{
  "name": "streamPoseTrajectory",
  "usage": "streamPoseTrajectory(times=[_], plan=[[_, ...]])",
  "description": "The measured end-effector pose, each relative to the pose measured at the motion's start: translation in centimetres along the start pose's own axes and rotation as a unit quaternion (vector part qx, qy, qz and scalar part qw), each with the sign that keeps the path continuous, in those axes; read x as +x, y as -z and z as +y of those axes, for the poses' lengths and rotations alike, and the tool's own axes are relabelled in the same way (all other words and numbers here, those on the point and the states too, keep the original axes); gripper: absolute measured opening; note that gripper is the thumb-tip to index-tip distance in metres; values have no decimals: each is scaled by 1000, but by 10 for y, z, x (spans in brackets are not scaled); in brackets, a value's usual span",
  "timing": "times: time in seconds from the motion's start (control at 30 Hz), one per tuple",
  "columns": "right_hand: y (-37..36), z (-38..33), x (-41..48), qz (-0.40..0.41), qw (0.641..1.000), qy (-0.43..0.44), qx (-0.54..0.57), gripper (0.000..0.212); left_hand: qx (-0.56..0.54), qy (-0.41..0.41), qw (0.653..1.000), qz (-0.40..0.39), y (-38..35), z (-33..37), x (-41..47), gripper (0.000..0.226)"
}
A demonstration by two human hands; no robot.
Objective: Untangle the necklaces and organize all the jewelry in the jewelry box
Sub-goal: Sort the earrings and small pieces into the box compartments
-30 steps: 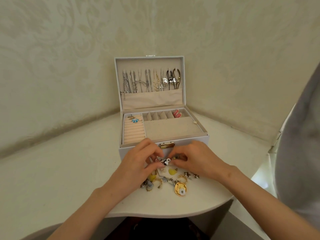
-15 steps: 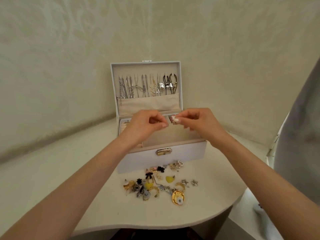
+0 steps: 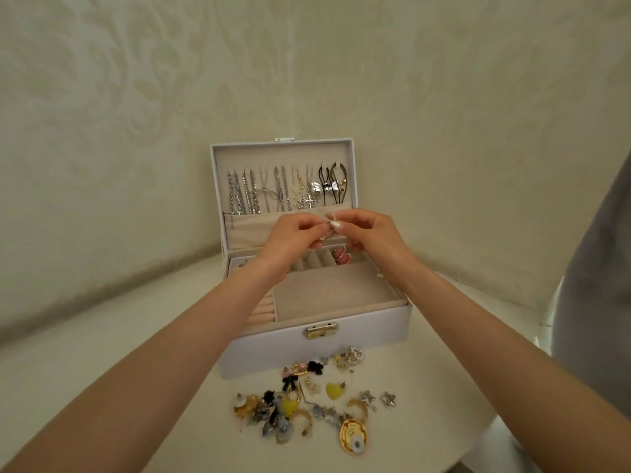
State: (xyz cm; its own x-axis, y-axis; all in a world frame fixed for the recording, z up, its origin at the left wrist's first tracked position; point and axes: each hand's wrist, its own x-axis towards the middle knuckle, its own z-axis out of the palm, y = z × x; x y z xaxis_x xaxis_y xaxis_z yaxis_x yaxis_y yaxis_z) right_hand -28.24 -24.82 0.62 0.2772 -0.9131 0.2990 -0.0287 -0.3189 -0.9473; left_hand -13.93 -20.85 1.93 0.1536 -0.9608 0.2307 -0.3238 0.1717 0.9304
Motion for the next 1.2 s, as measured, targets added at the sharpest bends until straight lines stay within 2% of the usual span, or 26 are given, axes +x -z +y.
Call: streamPoseTrajectory(times=[0.07,0.13,0.3,0.43,0.6,0.83,1.07,1.2], plan=[[1,2,2,-16,1000,17,2,22,95,-44,994,0,1,-1,3,8],[1,2,5,-14,999,37,-20,20,183,-73,980,-15,4,-1,8,8],[-2,5,15,-2,987,40,-159,13,345,-98,932,-46,8,0,23,13],[-3,10,21,-16,954,59,-294,16,399,-112,908,-59,4,-2,32,12],[-4,14,24,-21,897,81,-435,19,468,-127,869,-94,-6,-6,38,15],[-5,14,20,-28,854,94,-510,23,509,-149,838,-125,-13,-6,39,17],[-6,15,21,-23,838,93,-538,23,531,-174,819,-135,-13,-4,41,21],[-7,16,20,-15,833,91,-546,19,526,-187,821,-124,-12,-6,41,21]])
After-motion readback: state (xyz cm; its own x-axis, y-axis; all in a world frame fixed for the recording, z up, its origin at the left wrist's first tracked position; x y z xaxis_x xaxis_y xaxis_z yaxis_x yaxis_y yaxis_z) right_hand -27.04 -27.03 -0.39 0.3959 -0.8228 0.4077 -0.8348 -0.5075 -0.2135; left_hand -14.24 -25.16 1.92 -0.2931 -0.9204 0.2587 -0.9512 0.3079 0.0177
